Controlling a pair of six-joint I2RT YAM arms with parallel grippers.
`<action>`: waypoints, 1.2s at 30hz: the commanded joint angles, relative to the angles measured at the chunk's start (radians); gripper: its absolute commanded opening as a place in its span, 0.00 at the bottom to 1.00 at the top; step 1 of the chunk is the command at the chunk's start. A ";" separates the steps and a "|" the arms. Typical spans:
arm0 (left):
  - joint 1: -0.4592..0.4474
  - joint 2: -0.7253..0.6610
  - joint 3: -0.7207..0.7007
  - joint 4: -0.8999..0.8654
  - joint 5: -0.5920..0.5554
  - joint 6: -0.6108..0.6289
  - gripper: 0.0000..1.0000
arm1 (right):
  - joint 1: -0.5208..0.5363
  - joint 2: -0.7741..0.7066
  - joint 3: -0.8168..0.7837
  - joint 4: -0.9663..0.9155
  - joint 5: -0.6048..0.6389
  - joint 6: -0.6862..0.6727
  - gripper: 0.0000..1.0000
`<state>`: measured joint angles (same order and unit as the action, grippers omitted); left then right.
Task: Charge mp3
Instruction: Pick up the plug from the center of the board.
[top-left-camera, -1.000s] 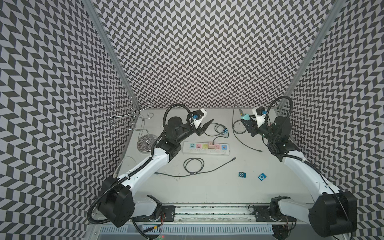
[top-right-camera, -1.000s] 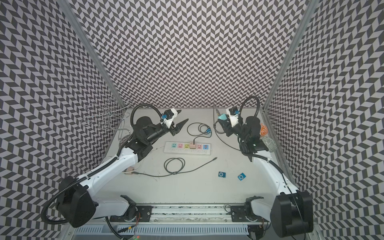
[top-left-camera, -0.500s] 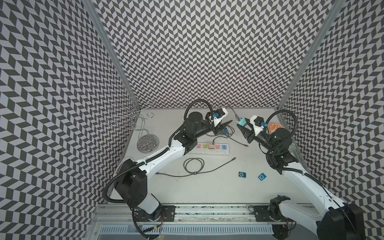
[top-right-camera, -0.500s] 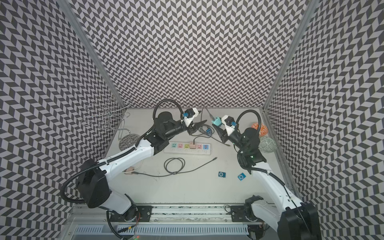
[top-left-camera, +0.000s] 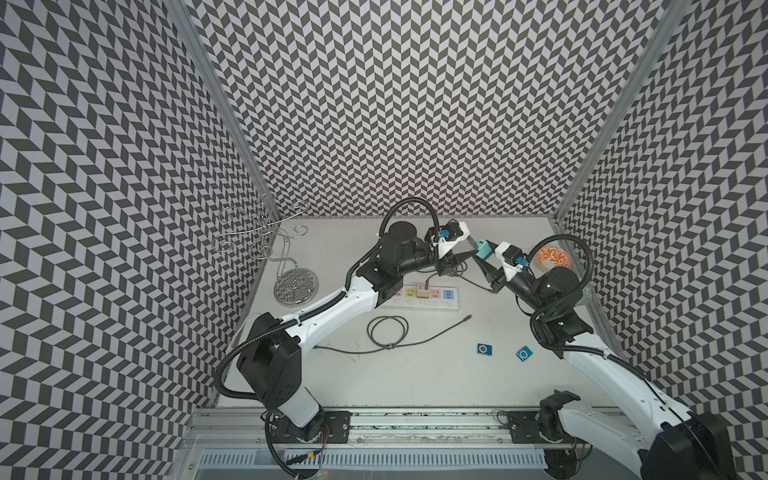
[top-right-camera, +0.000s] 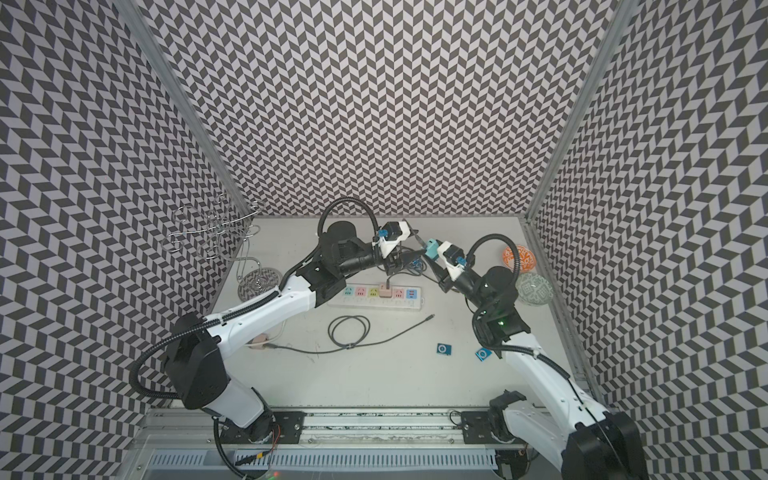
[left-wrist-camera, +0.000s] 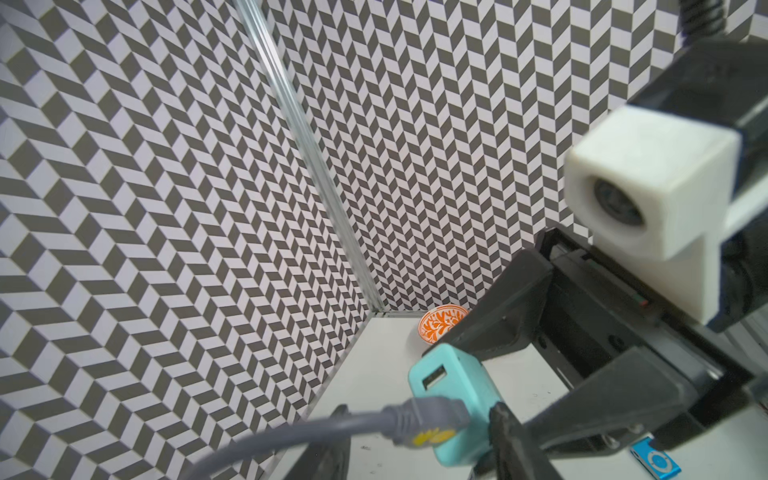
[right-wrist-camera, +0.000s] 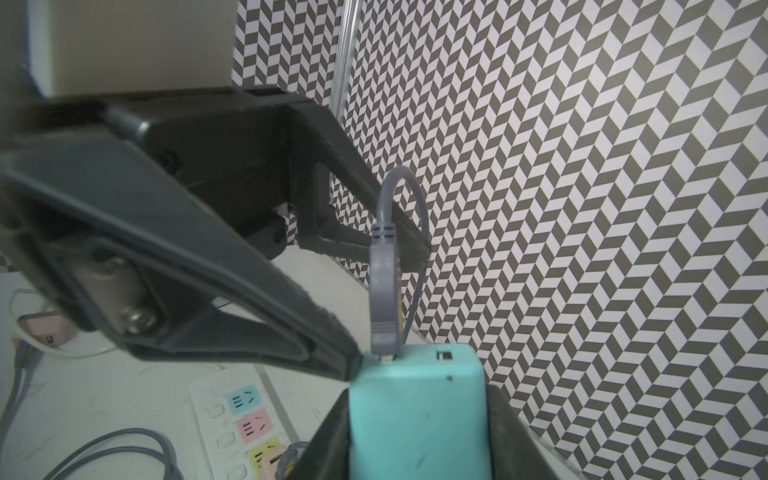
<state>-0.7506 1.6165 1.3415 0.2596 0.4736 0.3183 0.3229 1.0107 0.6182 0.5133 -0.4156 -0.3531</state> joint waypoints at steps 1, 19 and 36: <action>-0.004 0.023 0.052 -0.081 0.043 -0.020 0.54 | 0.012 -0.026 -0.017 0.127 0.008 -0.062 0.27; -0.004 0.087 0.147 -0.267 0.063 -0.019 0.52 | 0.061 -0.085 -0.134 0.298 0.158 -0.281 0.27; -0.008 0.077 0.134 -0.310 0.128 -0.045 0.51 | 0.061 -0.106 -0.133 0.253 0.112 -0.405 0.28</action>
<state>-0.7547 1.6924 1.4742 -0.0151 0.5903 0.2790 0.3748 0.9298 0.4717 0.6765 -0.2337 -0.6849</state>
